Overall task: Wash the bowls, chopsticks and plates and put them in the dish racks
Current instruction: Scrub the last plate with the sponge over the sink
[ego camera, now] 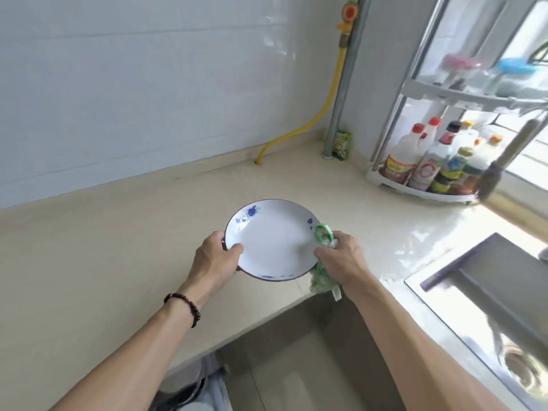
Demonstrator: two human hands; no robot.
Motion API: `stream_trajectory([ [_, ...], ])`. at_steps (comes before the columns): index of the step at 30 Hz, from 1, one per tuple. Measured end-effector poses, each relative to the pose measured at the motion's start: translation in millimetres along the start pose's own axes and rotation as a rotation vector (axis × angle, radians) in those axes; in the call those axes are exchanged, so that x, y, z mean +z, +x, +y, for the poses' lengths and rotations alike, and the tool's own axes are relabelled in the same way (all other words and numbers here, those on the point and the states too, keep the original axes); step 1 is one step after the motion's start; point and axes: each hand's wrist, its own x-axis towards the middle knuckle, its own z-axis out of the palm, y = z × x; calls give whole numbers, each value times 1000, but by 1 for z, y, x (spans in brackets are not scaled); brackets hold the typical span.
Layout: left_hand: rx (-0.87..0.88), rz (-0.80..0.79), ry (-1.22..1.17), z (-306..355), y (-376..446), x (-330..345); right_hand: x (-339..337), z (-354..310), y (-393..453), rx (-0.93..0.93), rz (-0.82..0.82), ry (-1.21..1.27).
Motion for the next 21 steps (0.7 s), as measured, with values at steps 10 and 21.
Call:
stream_trajectory([
  [10,-30,-48,-225,108,-70,197,-196,97,23,115,57,141],
  [21,-120,-288,-227,223,-100,341,-290,202,22,477,177,765],
])
